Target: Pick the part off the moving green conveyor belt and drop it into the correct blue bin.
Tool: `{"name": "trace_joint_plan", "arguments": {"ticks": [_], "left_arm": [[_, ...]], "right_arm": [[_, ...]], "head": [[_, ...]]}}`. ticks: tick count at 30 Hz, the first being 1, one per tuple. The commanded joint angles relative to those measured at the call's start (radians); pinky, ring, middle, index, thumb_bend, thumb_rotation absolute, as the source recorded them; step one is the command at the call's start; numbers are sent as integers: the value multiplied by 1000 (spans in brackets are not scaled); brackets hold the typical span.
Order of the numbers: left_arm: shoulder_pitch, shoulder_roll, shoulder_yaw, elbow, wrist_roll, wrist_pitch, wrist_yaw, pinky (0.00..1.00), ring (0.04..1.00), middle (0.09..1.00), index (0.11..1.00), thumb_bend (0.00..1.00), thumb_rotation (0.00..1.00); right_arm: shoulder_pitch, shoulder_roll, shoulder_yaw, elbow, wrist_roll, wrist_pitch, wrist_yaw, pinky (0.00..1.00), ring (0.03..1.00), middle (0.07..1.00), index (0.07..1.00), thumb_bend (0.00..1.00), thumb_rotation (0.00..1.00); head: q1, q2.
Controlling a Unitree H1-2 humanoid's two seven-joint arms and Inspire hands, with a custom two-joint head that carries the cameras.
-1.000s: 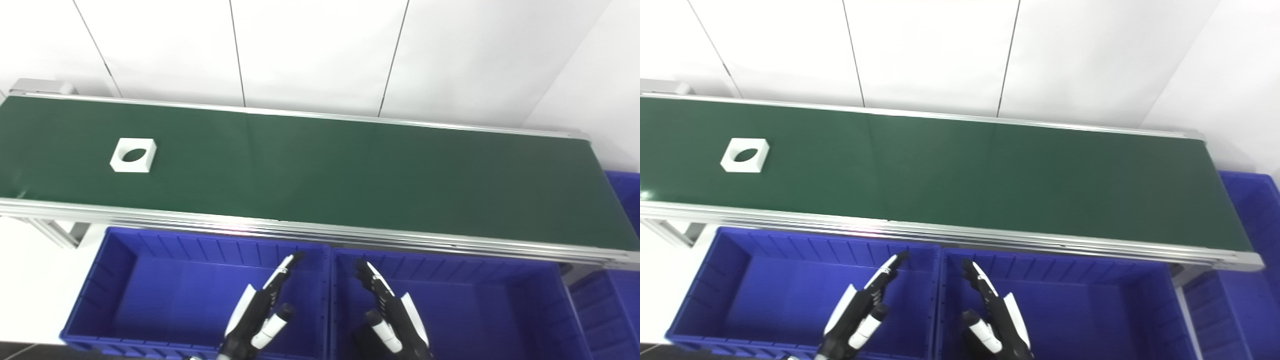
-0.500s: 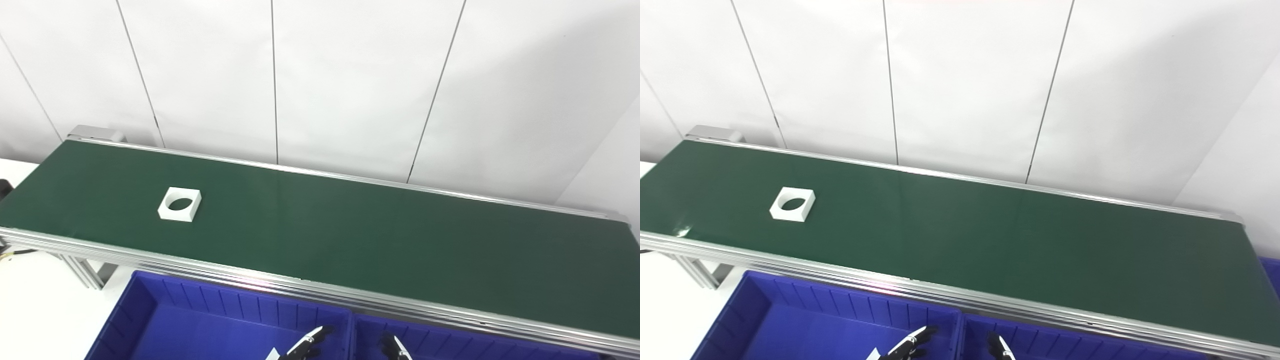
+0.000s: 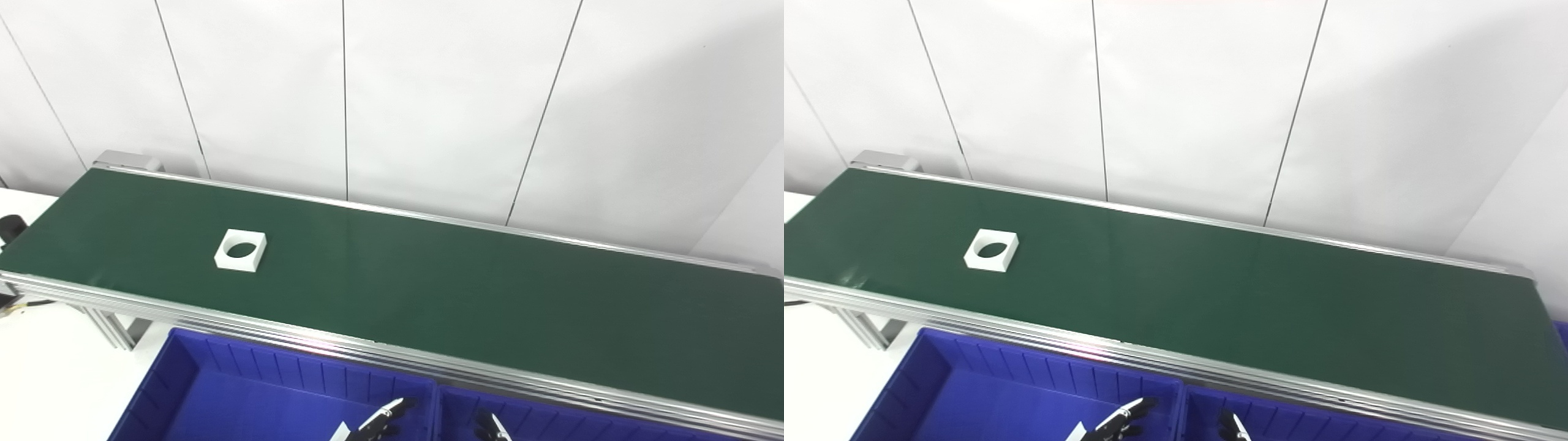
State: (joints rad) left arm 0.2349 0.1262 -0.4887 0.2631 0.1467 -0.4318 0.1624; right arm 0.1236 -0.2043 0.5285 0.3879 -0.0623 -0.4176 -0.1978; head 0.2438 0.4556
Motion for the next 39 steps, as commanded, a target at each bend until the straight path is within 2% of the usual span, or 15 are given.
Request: {"name": "trace_joint_plan", "arguments": {"ticks": [1, 9, 20, 28, 33, 38, 39], "left_arm": [[-18, -5, -8, -12, 11, -38, 27, 859, 926, 936, 887, 805, 912], [-24, -2, -24, 7, 3, -38, 42, 841, 916, 928, 871, 854, 903], [-27, -4, -28, 13, -10, -38, 43, 833, 914, 927, 867, 853, 870], [-29, -4, -25, 12, -19, -38, 33, 848, 925, 932, 873, 860, 856], [-34, 16, -49, -16, 16, -38, 60, 835, 917, 931, 877, 848, 847], [-32, 43, -81, -117, 10, -38, 72, 821, 905, 918, 859, 883, 741], [-33, 49, -86, -140, 9, -38, 78, 834, 892, 897, 841, 889, 681]], "right_arm": [[-13, 1, -7, -13, -4, -52, -10, 934, 909, 929, 957, 779, 1000], [-15, -1, -1, -1, -11, -52, -23, 955, 925, 937, 964, 774, 1000], [-18, 0, -2, 4, -2, -52, -10, 947, 924, 940, 969, 756, 1000], [-17, 1, -4, 6, -9, -52, -13, 943, 916, 933, 962, 793, 1000], [-20, 1, -5, 8, -6, -52, -6, 946, 915, 934, 962, 800, 1000], [-22, 3, -7, 14, -4, -52, -3, 938, 909, 932, 960, 824, 1000], [-23, 2, -7, 14, -4, -52, -1, 939, 914, 937, 962, 807, 1000]], "head": [[7, -1], [5, -15], [-11, -17], [-15, -12], [-16, -11], [-17, -10], [-17, -10]]}}
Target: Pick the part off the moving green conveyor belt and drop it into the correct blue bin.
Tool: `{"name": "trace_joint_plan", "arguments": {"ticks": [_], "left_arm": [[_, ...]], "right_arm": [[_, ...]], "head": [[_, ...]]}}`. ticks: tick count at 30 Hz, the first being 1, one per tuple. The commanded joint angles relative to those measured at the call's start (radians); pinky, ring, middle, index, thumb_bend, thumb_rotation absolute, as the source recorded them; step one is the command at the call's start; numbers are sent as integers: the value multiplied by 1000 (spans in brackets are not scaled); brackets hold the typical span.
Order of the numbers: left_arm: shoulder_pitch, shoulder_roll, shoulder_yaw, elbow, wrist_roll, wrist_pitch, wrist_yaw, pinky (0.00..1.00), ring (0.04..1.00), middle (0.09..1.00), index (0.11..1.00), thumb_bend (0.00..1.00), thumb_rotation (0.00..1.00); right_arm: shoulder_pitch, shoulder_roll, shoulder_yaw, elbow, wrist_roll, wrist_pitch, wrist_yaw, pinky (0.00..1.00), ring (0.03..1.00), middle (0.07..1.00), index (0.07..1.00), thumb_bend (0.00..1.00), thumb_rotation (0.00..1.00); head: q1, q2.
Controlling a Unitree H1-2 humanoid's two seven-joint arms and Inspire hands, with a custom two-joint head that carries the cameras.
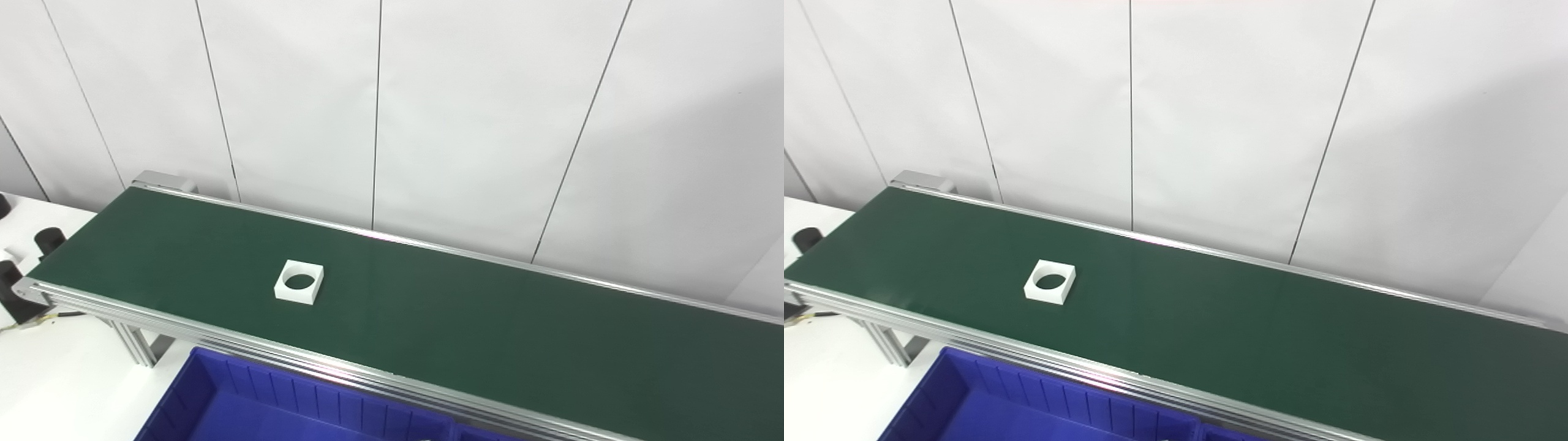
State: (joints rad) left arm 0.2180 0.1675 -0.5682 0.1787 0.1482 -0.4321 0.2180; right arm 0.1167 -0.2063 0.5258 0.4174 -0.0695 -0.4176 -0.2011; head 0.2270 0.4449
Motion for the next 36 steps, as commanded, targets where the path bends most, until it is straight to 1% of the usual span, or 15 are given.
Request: {"name": "trace_joint_plan", "arguments": {"ticks": [1, 3, 7, 8, 10, 11, 14, 15, 17, 22, 24, 28, 30, 32, 36], "left_arm": [[-20, 13, -9, -90, 8, -38, 28, 839, 887, 890, 834, 891, 660], [-33, 24, -9, -144, 23, -38, 42, 836, 876, 876, 819, 893, 598], [-68, 35, 4, -213, 57, -38, 48, 795, 857, 861, 813, 947, 581], [-97, 41, 10, -224, 78, -38, 48, 785, 845, 853, 812, 944, 545], [-150, 52, 21, -229, 116, -38, 48, 780, 838, 848, 812, 941, 524], [-171, 56, 26, -227, 134, -38, 48, 754, 840, 848, 814, 964, 477], [-236, 55, 63, -201, 189, -38, 38, 757, 841, 849, 815, 995, 426], [-252, 53, 75, -194, 203, -38, 31, 803, 849, 853, 823, 1000, 422], [-293, 45, 103, -172, 235, -37, 22, 855, 860, 859, 834, 989, 428], [-392, 44, 147, -102, 312, -37, 20, 906, 886, 872, 853, 967, 457], [-439, 44, 170, -66, 346, -35, 13, 919, 898, 872, 854, 964, 471], [-515, 52, 209, -15, 396, -16, -17, 927, 899, 861, 846, 987, 435], [-549, 62, 223, 0, 431, -1, -31, 910, 893, 855, 850, 997, 414], [-574, 69, 232, 13, 455, 6, -42, 876, 877, 850, 854, 1000, 381], [-649, 95, 236, 73, 541, 47, -59, 833, 848, 846, 854, 1000, 359]], "right_arm": [[-17, 6, -8, -12, 9, -52, 12, 939, 916, 939, 962, 802, 1000], [-18, 8, -13, -8, 15, -52, 24, 944, 925, 944, 963, 793, 1000], [-26, 9, -12, 0, 11, -52, 24, 920, 933, 948, 965, 757, 1000], [-28, 11, -11, 4, 10, -52, 22, 931, 948, 951, 964, 752, 1000], [-33, 13, -5, 8, 4, -52, 12, 938, 957, 953, 964, 751, 1000], [-35, 12, -1, 9, -1, -52, 5, 959, 970, 960, 966, 744, 1000], [-37, 17, -1, 13, 4, -52, 7, 968, 979, 968, 968, 736, 1000], [-36, 19, -3, 15, 8, -52, 12, 964, 977, 971, 971, 744, 1000], [-36, 22, -5, 19, 10, -52, 17, 966, 974, 974, 971, 764, 1000], [-34, 26, -4, 22, 3, -52, 5, 965, 963, 966, 966, 782, 1000], [-34, 24, 0, 21, -2, -52, -3, 942, 952, 957, 964, 785, 1000], [-35, 23, 3, 26, -2, -52, -2, 943, 940, 949, 963, 792, 1000], [-35, 24, 3, 26, -2, -52, -1, 949, 931, 943, 959, 795, 1000], [-35, 23, 7, 26, -5, -52, -7, 932, 927, 937, 955, 791, 1000], [-35, 28, 4, 29, -2, -52, -2, 932, 918, 937, 951, 796, 1000]], "head": [[0, -1], [1, -3], [1, -6], [2, -9], [1, -11], [1, -11], [-2, -13], [-3, -13], [-5, -15], [-9, -16], [-9, -16], [-11, -15], [-11, -14], [-12, -15], [-15, -15]]}}
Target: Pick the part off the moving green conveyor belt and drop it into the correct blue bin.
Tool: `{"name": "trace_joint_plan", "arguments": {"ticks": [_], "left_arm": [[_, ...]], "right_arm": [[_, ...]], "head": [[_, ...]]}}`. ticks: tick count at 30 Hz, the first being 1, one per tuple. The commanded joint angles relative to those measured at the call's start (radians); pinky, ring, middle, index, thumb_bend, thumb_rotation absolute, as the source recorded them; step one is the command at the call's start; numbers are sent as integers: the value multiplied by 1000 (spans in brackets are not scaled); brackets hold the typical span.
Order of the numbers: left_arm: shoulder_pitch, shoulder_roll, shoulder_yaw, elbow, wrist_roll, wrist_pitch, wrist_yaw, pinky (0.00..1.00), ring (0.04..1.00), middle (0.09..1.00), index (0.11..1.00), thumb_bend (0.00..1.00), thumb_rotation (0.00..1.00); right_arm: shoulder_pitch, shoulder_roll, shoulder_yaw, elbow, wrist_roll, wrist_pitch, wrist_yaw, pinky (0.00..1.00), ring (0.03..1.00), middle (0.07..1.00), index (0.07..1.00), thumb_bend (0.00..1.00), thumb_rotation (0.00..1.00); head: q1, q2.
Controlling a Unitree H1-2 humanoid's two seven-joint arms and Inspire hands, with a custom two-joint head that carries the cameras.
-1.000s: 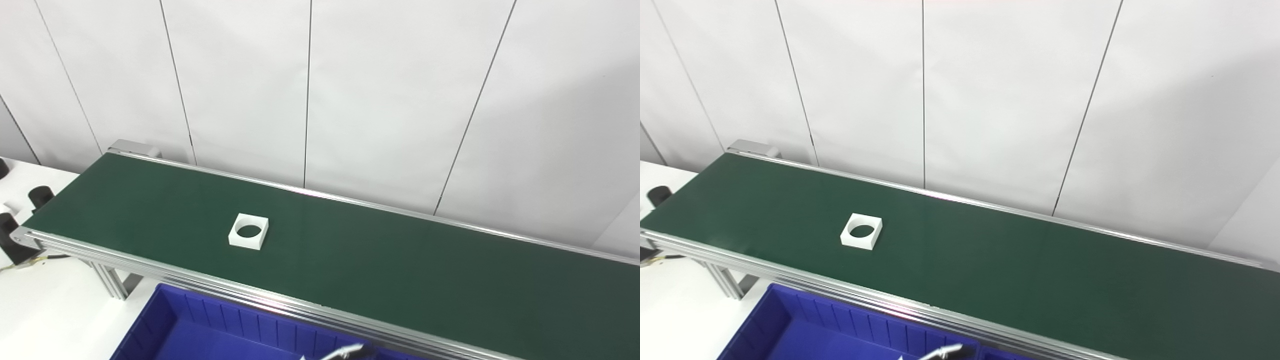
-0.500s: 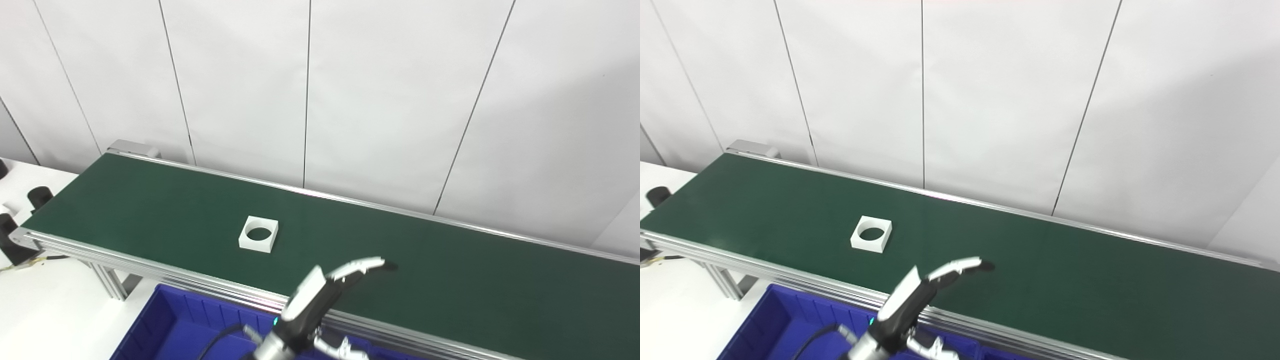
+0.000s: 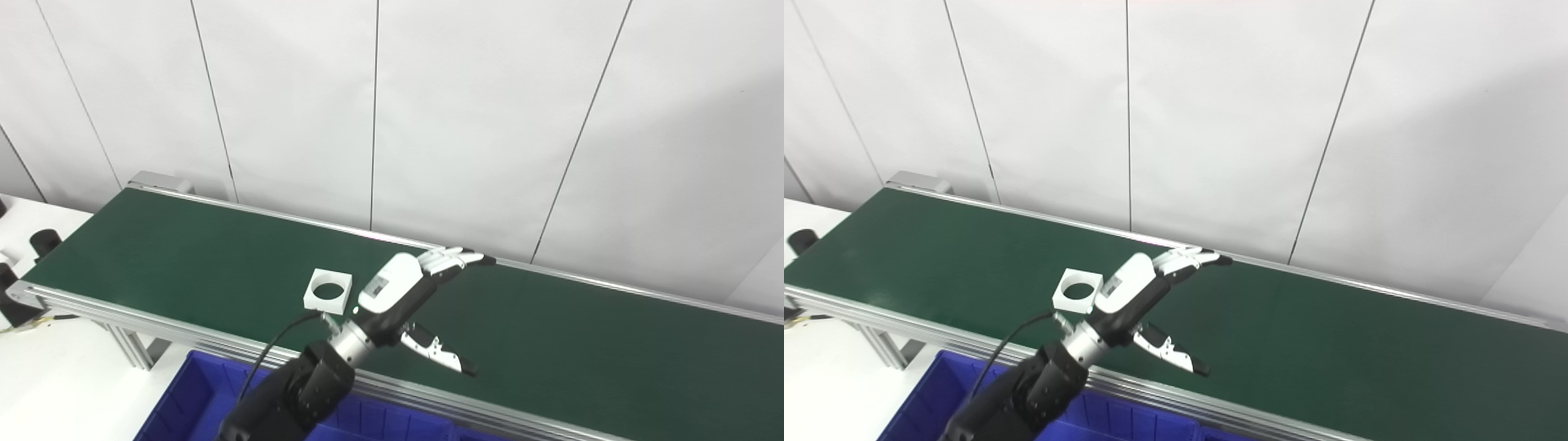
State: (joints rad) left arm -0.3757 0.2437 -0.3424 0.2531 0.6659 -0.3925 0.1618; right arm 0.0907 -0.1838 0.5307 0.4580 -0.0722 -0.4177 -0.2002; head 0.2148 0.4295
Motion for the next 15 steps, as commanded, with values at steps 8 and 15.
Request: {"name": "trace_joint_plan", "arguments": {"ticks": [8, 15], "left_arm": [[-178, 37, -37, 160, 174, 98, -20, 843, 857, 860, 870, 1000, 317], [-265, 51, -113, 281, 264, 193, -86, 850, 853, 846, 887, 1000, 170]], "right_arm": [[-12, 10, 0, -7, 0, -52, -4, 932, 909, 931, 944, 804, 1000], [-10, 9, 10, -10, -11, -52, -23, 931, 911, 933, 946, 801, 1000]], "head": [[-11, 0], [-14, 1]]}}
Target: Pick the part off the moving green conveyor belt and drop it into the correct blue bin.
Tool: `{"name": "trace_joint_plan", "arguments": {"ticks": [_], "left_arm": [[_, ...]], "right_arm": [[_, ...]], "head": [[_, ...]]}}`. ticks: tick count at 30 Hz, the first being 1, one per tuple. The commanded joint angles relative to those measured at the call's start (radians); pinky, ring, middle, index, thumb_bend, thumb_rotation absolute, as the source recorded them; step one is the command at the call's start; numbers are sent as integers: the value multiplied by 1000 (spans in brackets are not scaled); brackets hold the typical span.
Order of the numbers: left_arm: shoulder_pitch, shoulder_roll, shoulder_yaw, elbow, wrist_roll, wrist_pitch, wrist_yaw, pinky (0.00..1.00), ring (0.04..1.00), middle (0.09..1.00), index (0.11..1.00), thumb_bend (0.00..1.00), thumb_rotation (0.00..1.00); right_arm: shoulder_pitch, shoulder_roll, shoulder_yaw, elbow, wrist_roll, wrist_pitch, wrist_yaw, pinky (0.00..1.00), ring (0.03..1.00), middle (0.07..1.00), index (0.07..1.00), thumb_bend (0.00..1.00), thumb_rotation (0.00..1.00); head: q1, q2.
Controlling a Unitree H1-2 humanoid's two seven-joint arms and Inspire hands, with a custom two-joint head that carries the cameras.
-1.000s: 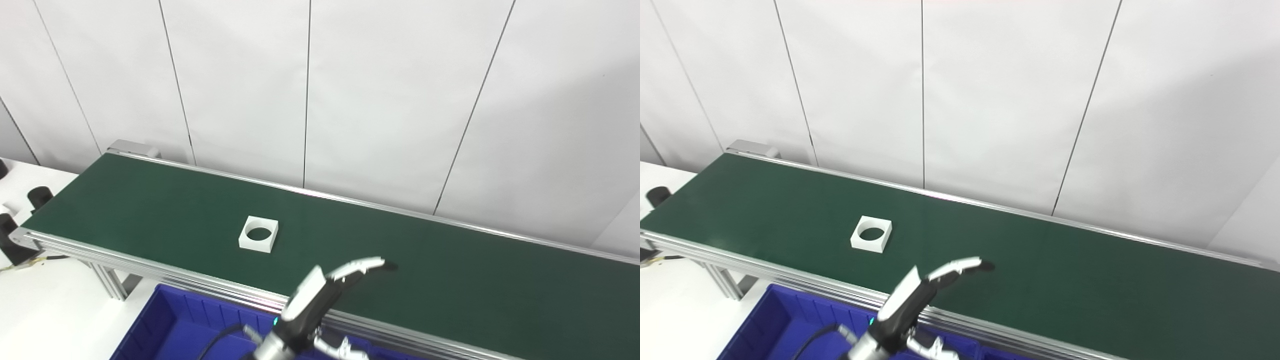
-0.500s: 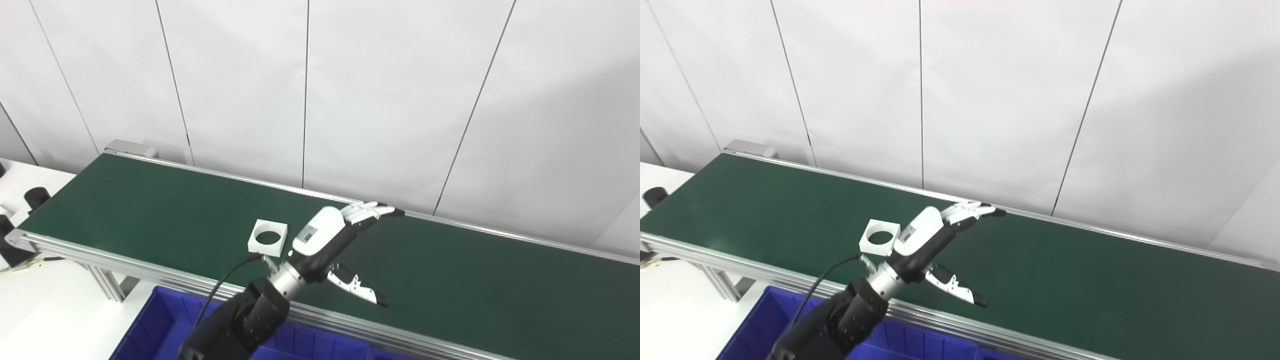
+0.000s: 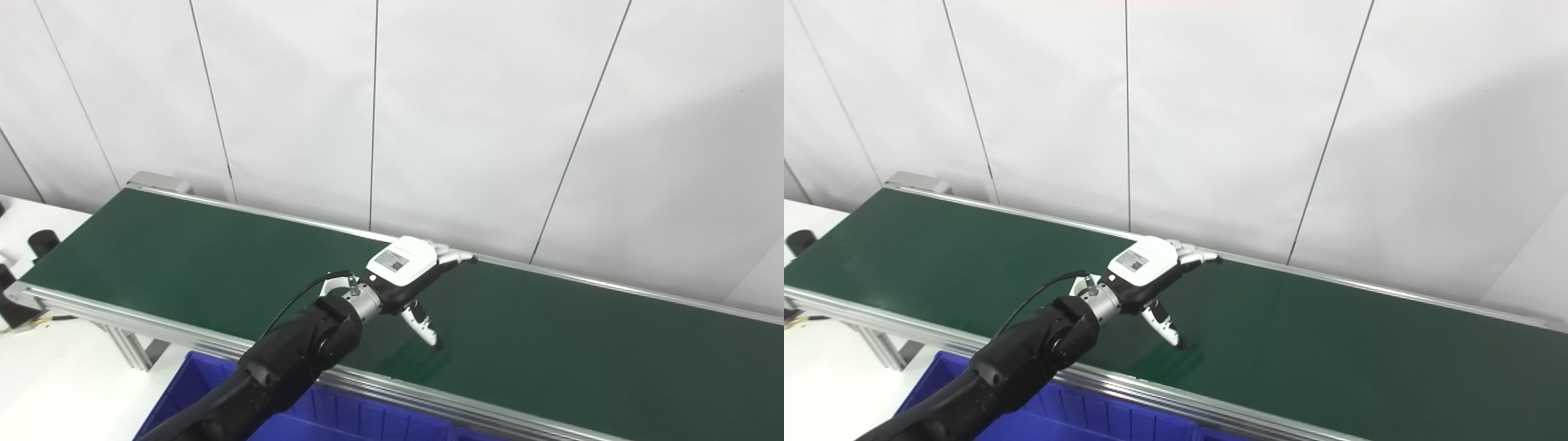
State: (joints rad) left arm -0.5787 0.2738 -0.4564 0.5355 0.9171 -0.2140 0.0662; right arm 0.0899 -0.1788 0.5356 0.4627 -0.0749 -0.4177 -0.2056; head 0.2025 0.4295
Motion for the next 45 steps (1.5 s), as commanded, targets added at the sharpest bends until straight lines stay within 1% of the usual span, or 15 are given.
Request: {"name": "trace_joint_plan", "arguments": {"ticks": [1, 4, 7, 10, 13, 20, 25, 28, 31, 33, 36, 37, 39, 41, 45], "left_arm": [[-67, 22, -5, 9, 17, 18, 10, 843, 848, 843, 888, 1000, 162], [-106, 22, -32, 84, 31, 18, 13, 836, 840, 836, 895, 1000, 138], [-133, 26, -56, 127, 41, 21, 10, 833, 835, 834, 905, 1000, 109], [-155, 32, -73, 153, 31, 14, -13, 839, 840, 838, 915, 1000, 104], [-177, 38, -85, 173, 18, 11, -54, 841, 846, 846, 920, 1000, 117], [-189, 67, -83, 109, -32, 39, -236, 829, 869, 897, 937, 1000, 111], [-174, 91, -67, 49, -64, 48, -304, 803, 857, 897, 931, 1000, 108], [-169, 101, -66, 34, -70, 46, -318, 799, 856, 900, 934, 1000, 113], [-166, 106, -70, 35, -63, 49, -324, 803, 849, 897, 935, 1000, 110], [-165, 106, -77, 48, -49, 53, -311, 805, 842, 890, 931, 1000, 116], [-166, 102, -102, 75, 9, 78, -259, 814, 846, 878, 921, 1000, 130], [-166, 100, -107, 82, 21, 85, -243, 827, 867, 880, 915, 1000, 99], [-169, 88, -115, 125, 48, 102, -177, 836, 878, 882, 913, 1000, 81], [-170, 80, -118, 154, 64, 111, -131, 837, 879, 880, 910, 1000, 73], [-185, 64, -127, 214, 67, 122, -98, 841, 877, 885, 917, 1000, 71]], "right_arm": [[-9, 3, 8, -15, -12, -52, -25, 926, 908, 932, 946, 802, 1000], [-9, 0, 14, -16, -9, -52, -24, 929, 911, 933, 948, 804, 1000], [-6, -2, 18, -21, -9, -52, -27, 936, 911, 933, 951, 810, 1000], [-5, -5, 29, -24, -19, -52, -45, 924, 906, 930, 951, 807, 1000], [-4, -7, 33, -25, -16, -52, -47, 926, 912, 933, 952, 806, 1000], [-4, -4, 36, -23, -8, -52, -43, 922, 914, 935, 953, 794, 1000], [-2, 5, 20, -19, 10, -52, -12, 930, 919, 937, 951, 796, 989], [-4, 8, 17, -18, 9, -52, -5, 930, 918, 938, 954, 795, 994], [-4, 7, 18, -20, 4, -52, -7, 920, 917, 938, 958, 775, 991], [-5, 8, 18, -20, 2, -52, -9, 922, 917, 938, 957, 781, 988], [-4, 9, 17, -18, 0, -52, -14, 929, 914, 934, 954, 798, 987], [-4, 9, 17, -17, -1, -52, -15, 930, 914, 934, 955, 799, 988], [-4, 6, 20, -19, -4, -52, -20, 929, 916, 935, 958, 798, 993], [-1, 5, 19, -22, -1, -52, -14, 930, 917, 935, 959, 801, 993], [3, 2, 23, -28, -4, -52, -16, 936, 932, 945, 959, 784, 991]], "head": [[-2, 1], [-3, 3], [-3, 5], [-4, 8], [-5, 9], [1, 13], [4, 13], [3, 14], [1, 15], [-3, 15], [-5, 14], [-5, 14], [-9, 15], [-9, 17], [-11, 19]]}}
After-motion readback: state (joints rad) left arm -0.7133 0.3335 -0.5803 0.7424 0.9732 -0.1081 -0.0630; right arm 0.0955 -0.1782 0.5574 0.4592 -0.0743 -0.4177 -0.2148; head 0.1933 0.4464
